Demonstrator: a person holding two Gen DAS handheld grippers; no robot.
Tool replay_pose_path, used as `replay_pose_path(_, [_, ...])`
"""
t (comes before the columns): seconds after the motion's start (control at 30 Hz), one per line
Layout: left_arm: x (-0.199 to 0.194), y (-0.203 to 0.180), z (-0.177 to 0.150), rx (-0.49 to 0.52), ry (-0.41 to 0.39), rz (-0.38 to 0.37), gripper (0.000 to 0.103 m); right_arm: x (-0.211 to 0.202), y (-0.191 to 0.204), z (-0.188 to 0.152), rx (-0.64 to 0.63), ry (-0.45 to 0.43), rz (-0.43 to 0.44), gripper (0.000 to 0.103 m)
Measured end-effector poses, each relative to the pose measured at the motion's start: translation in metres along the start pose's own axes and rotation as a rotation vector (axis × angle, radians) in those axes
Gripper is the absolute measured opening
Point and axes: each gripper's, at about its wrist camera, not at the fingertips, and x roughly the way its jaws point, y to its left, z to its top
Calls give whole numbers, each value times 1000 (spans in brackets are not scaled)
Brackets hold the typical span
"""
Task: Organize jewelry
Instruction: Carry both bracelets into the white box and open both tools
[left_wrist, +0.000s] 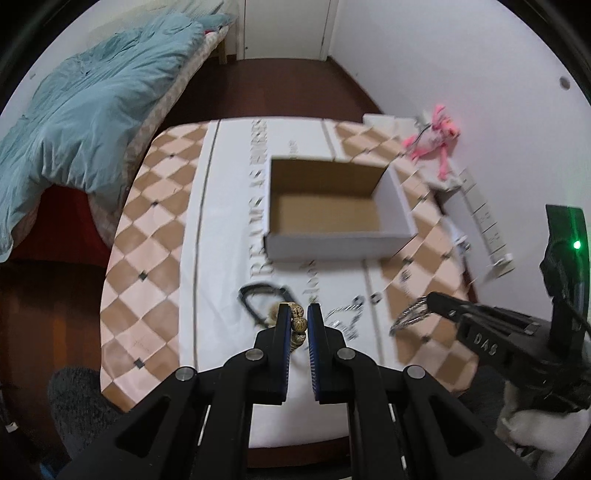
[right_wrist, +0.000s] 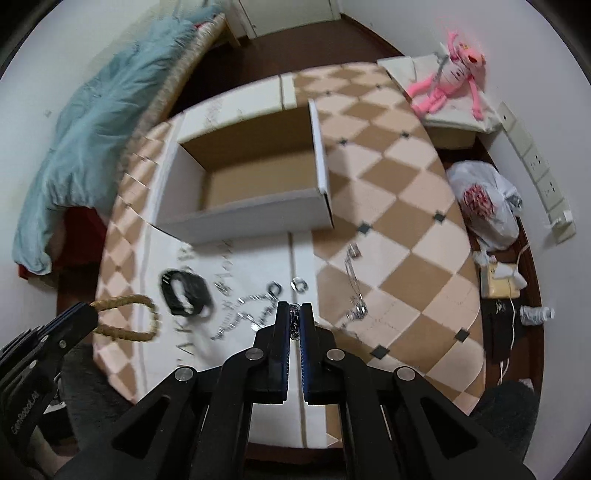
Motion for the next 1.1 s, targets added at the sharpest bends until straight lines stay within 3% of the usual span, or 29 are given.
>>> replay_pose_path(0.23, [-8,-8,50,5,-41,-85,6,-47,15,55,-33,-100,61,5])
replay_pose_path(0.37, [3,-8,80,12,-34,-111,6,-50,24,89,-56,-123,71,5])
replay_pose_path(0.57, [44,0,122,4,34,-127,6,-14,30,133,-68,-65,61,5])
replay_pose_path(0.73, [76,8,139,-28,100,-161,6,23,34,154,-81,-3,38,5])
replay_pose_path(0.87, [100,15,147,-75,140,-137,8,54,36,167,-105,63,17,5])
replay_pose_path(0.93, [110,19,150,-84,155,-120,12,70,33,171,-98,110,6,6])
replay_pose_path(1.03, [115,25,152,-78,142,-68,35,80,25,171,-89,125,-29,10])
replay_pose_path(1.07, [115,28,151,-79,129,-54,50,81,22,170,-84,127,-38,16])
replay_pose_path(1.1, [114,30,151,-78,116,-34,63,80,19,169,-80,122,-53,39])
